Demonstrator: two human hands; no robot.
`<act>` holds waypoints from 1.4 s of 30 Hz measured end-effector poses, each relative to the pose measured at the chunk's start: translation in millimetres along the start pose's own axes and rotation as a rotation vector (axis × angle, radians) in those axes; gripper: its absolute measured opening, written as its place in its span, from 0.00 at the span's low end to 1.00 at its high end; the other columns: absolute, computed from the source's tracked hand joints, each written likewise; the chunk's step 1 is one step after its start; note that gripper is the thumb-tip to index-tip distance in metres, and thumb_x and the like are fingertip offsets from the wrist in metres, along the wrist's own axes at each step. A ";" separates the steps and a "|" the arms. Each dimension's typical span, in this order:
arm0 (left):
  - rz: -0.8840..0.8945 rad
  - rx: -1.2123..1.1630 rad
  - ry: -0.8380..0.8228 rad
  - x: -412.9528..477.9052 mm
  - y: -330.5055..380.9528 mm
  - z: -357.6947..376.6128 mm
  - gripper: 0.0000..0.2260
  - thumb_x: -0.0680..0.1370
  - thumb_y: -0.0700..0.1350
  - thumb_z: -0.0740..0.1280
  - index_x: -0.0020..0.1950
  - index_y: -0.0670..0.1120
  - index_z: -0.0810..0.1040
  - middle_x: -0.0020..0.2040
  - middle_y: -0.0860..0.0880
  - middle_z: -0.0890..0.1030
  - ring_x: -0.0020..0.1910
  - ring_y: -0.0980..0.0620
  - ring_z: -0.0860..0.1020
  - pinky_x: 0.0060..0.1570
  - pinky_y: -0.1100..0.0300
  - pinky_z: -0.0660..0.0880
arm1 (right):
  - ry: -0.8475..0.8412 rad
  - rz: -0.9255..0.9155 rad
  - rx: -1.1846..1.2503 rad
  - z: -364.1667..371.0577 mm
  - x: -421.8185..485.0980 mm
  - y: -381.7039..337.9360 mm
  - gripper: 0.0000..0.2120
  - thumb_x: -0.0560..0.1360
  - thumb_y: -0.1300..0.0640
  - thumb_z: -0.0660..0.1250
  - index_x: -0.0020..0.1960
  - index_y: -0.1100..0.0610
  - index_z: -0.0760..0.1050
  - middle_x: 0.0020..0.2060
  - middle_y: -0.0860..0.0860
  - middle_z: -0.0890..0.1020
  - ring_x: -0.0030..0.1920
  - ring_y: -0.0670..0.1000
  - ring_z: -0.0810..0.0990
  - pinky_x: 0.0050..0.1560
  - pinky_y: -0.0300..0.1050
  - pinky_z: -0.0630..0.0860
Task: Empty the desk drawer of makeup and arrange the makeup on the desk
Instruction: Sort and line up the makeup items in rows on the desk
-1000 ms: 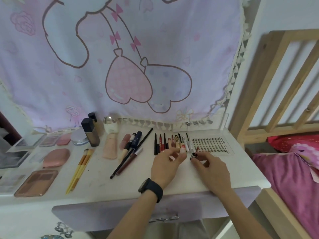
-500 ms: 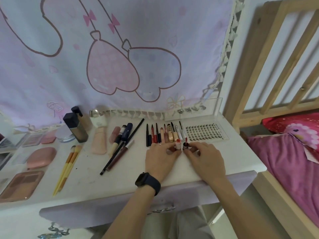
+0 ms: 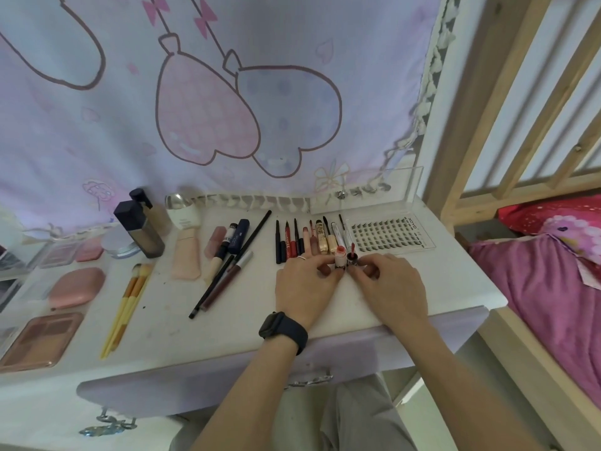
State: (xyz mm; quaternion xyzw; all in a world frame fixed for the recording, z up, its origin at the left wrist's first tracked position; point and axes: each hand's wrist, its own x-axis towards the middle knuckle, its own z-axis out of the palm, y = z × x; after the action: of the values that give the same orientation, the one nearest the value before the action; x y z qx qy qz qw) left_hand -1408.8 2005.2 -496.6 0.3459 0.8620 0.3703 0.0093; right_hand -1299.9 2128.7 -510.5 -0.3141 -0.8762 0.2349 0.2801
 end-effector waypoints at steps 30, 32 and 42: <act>0.009 0.340 0.069 -67.1 -63.4 -78.4 0.13 0.79 0.53 0.64 0.62 0.55 0.80 0.59 0.54 0.78 0.60 0.51 0.74 0.59 0.55 0.74 | 0.155 -0.410 -0.101 22.3 -72.4 -21.4 0.06 0.74 0.53 0.68 0.47 0.52 0.82 0.46 0.48 0.82 0.49 0.51 0.75 0.46 0.44 0.67; -0.016 0.386 0.117 -68.6 -73.7 -92.7 0.12 0.79 0.52 0.65 0.61 0.55 0.80 0.60 0.53 0.78 0.61 0.51 0.73 0.56 0.57 0.72 | 0.121 -0.452 -0.092 30.8 -73.6 -36.9 0.06 0.75 0.53 0.68 0.48 0.53 0.83 0.47 0.48 0.83 0.50 0.52 0.77 0.47 0.44 0.70; -0.157 0.564 0.115 -52.3 -83.1 -118.1 0.15 0.81 0.54 0.58 0.65 0.52 0.76 0.61 0.50 0.76 0.60 0.48 0.71 0.54 0.54 0.71 | -0.061 -0.481 -0.119 48.9 -61.5 -80.1 0.09 0.79 0.52 0.67 0.55 0.52 0.82 0.53 0.48 0.83 0.55 0.53 0.78 0.55 0.50 0.77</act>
State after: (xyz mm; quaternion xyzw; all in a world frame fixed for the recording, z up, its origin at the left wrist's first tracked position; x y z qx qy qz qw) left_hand -1450.2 1858.7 -477.1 0.2457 0.9541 0.1332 -0.1076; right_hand -1325.1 2019.7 -520.4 -0.1051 -0.9461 0.1185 0.2825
